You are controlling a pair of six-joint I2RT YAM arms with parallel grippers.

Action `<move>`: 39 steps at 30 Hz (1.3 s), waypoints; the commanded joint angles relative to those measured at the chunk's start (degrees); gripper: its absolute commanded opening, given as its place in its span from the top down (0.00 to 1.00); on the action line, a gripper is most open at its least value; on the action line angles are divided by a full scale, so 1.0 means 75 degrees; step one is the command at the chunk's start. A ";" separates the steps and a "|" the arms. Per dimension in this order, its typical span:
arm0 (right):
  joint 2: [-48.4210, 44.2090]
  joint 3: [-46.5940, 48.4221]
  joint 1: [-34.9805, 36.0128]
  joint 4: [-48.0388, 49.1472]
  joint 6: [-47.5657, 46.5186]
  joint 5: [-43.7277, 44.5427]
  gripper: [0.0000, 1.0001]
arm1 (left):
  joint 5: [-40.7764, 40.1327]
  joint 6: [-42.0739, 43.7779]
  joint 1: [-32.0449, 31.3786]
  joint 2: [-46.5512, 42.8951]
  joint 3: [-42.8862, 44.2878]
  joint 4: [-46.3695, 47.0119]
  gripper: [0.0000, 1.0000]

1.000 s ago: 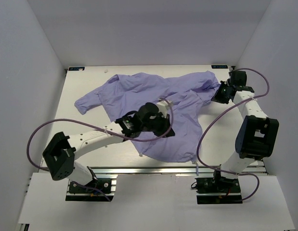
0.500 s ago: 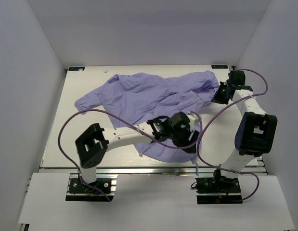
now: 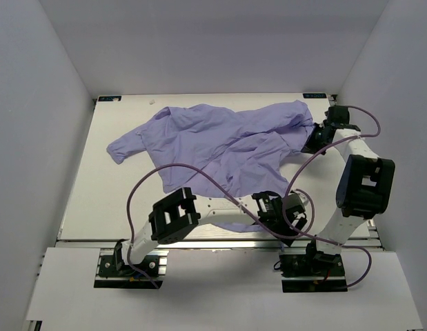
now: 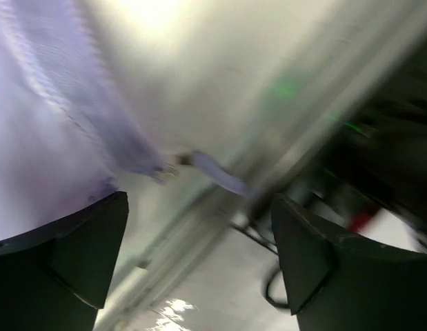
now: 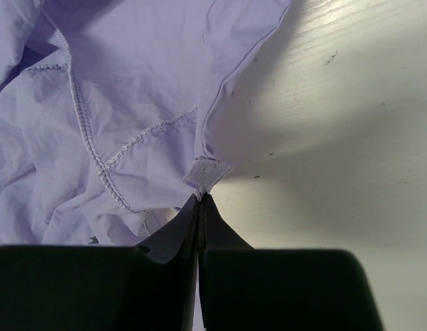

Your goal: Zip up the jacket

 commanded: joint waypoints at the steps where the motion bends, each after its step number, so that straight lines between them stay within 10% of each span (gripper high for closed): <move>1: -0.0211 -0.0148 -0.0130 0.0120 -0.0032 -0.0149 1.00 | -0.1399 -0.0245 0.0094 0.0118 0.0603 -0.0818 0.08; 14: -0.0293 -0.0265 -0.0306 0.0214 -0.0055 -0.0324 1.00 | -0.2501 -0.0326 0.0094 0.1361 0.2045 -0.2037 0.41; 20: -0.0375 -0.0371 -0.0306 0.0284 -0.0102 -0.0313 1.00 | -0.2853 -0.0502 0.0105 0.1537 0.2268 -0.2412 1.00; 26: -0.0492 -0.0325 -0.0306 0.0308 -0.0219 -0.0336 1.00 | -0.2982 -0.0374 0.0105 0.0289 0.1661 -0.2449 1.00; 30: -0.0633 -0.0091 -0.0306 0.0098 -0.0231 -0.0079 1.00 | -0.2448 0.0001 0.0350 -0.1986 -0.0991 -0.1232 1.00; 39: -0.0597 0.1021 -0.0294 -0.0934 0.0202 0.1667 1.00 | -0.0779 -0.0350 0.2986 -0.6640 -0.4984 0.0295 1.00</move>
